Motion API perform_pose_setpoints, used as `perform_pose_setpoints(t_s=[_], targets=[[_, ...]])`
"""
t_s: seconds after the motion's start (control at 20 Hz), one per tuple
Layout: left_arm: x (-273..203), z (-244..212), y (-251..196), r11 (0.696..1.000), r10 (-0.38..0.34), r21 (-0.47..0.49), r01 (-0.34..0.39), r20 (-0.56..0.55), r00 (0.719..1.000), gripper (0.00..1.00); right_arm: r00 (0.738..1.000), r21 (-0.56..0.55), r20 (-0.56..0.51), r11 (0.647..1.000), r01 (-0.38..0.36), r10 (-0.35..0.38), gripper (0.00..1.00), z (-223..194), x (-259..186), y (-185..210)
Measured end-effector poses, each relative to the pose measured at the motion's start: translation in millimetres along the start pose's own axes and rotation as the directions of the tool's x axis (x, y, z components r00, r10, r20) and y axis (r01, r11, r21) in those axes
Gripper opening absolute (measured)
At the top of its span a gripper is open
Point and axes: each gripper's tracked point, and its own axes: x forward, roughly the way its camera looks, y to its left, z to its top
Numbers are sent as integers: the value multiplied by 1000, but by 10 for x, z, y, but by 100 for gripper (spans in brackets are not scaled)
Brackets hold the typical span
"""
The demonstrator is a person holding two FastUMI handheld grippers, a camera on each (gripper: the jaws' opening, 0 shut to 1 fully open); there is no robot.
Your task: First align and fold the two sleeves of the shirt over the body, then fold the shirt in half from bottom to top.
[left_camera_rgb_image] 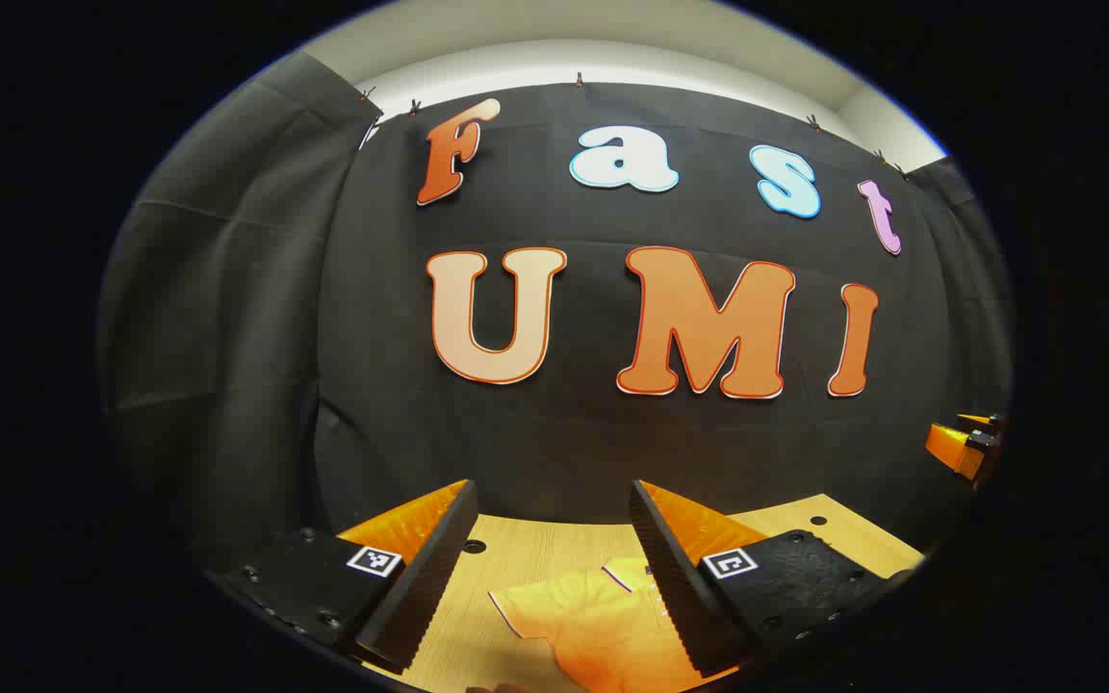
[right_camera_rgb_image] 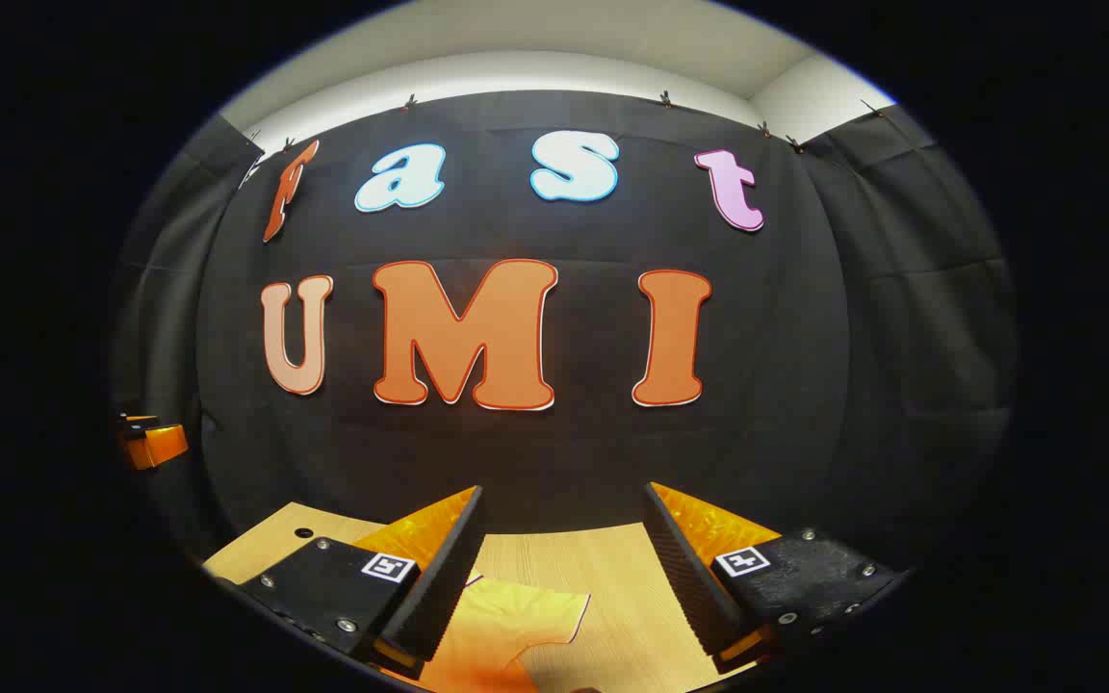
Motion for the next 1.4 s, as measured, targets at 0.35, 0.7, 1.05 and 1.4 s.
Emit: perform_pose_setpoints(t_s=[0.35,0.7,1.05,1.4], targets=[[-32,14,39,1000,12,8,-12,4,1000,98,1000,-6,-3,1000,-20,20,98,0,18,65],[-7,-5,69,1000,20,10,-19,-8,1000,98,1000,-8,-2,1000,-15,15,97,-10,10,48],[21,-7,-1,1000,8,16,-8,-6,1000,98,999,19,-35,1000,-11,11,98,-57,66,-4],[83,-101,13,1000,3,5,-3,-27,1000,98,985,3,-170,1000,-21,21,97,-290,409,-7]])
